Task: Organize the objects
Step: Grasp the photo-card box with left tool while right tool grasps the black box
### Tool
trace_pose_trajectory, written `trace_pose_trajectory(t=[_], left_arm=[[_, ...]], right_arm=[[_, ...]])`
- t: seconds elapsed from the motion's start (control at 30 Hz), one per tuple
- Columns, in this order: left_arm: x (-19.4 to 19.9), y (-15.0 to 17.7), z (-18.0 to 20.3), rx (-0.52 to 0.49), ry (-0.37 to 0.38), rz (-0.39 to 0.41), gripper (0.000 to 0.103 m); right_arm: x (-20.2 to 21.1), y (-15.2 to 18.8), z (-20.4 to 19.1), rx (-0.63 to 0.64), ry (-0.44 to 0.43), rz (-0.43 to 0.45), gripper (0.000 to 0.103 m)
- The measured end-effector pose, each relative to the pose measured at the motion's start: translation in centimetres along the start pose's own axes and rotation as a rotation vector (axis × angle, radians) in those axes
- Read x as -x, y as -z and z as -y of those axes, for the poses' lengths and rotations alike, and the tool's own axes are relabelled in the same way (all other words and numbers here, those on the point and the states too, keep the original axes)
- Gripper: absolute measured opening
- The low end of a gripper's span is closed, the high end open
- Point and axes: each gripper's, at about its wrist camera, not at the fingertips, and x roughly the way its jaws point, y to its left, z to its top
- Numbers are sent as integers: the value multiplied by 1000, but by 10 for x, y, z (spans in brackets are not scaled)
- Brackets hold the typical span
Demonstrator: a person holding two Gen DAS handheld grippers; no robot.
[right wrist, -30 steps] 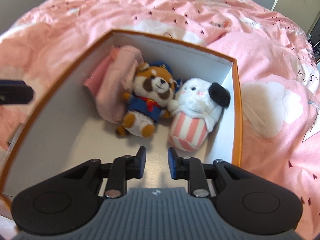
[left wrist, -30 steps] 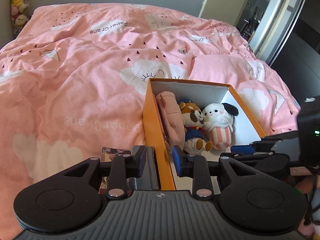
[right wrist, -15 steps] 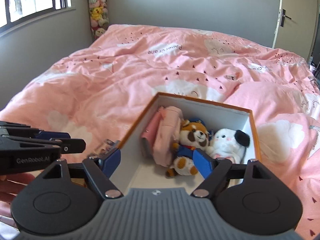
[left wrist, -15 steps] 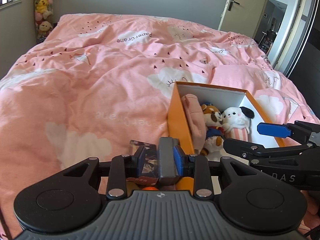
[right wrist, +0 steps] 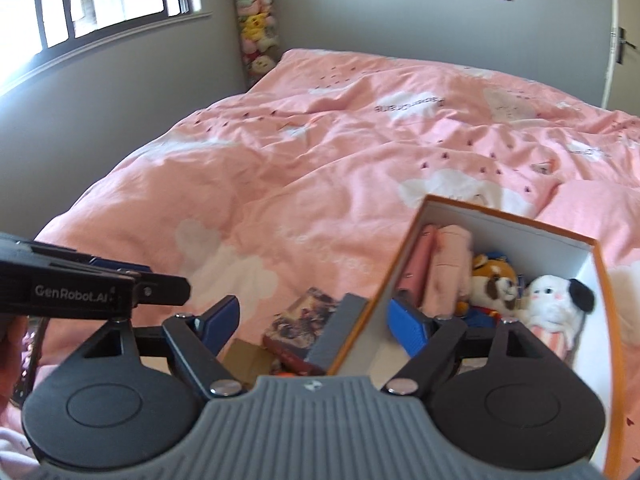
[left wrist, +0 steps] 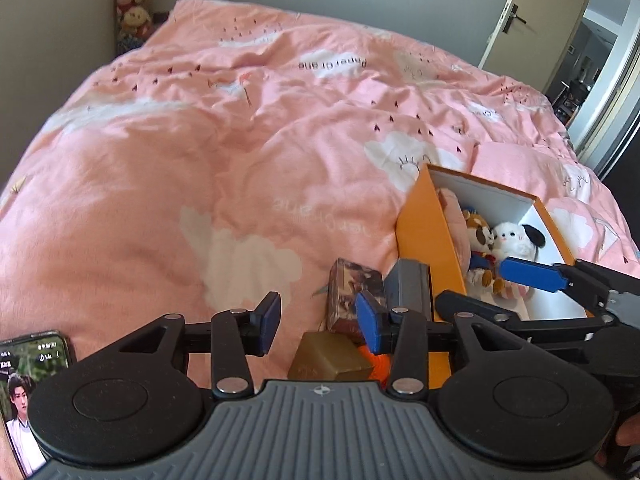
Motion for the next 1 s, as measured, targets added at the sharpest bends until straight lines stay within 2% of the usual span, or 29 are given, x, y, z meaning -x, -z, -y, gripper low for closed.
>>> trace_pose_trajectory(t=[0.07, 0.13, 0.23, 0.3, 0.43, 0.5, 0.57, 0.6, 0.7, 0.83, 0.9, 1.0], left_arm=[[-3, 2, -3, -5, 14, -43, 47], [-6, 7, -7, 1, 10, -82, 47], [-13, 12, -14, 35, 18, -121, 46], [-17, 12, -17, 49, 33, -136, 46], [-28, 6, -17, 60, 84, -158, 46], [-34, 2, -14, 47, 80, -163, 46], [-41, -3, -10, 14, 81, -174, 46], [-45, -6, -8, 6, 85, -179, 46], [-58, -15, -4, -12, 99, -193, 46], [-76, -23, 0, -43, 87, -223, 46], [-85, -26, 1, -43, 90, -238, 46], [-97, -29, -1, -30, 97, -259, 48]], right_arm=[[-6, 1, -7, 23, -21, -29, 71], [-13, 2, -13, 40, -40, -63, 58], [-22, 5, -21, 67, -62, -102, 48], [-28, 7, -24, 90, -61, -126, 44], [-41, 3, -22, 133, -23, -166, 44], [-48, -3, -21, 198, -13, -187, 44], [-55, -8, -20, 299, -5, -208, 48], [-59, -11, -19, 345, -5, -222, 54], [-70, -22, -13, 444, -47, -274, 62], [-81, -30, -15, 595, -103, -350, 84], [-89, -30, -20, 688, -139, -410, 84], [-103, -27, -22, 791, -144, -476, 85]])
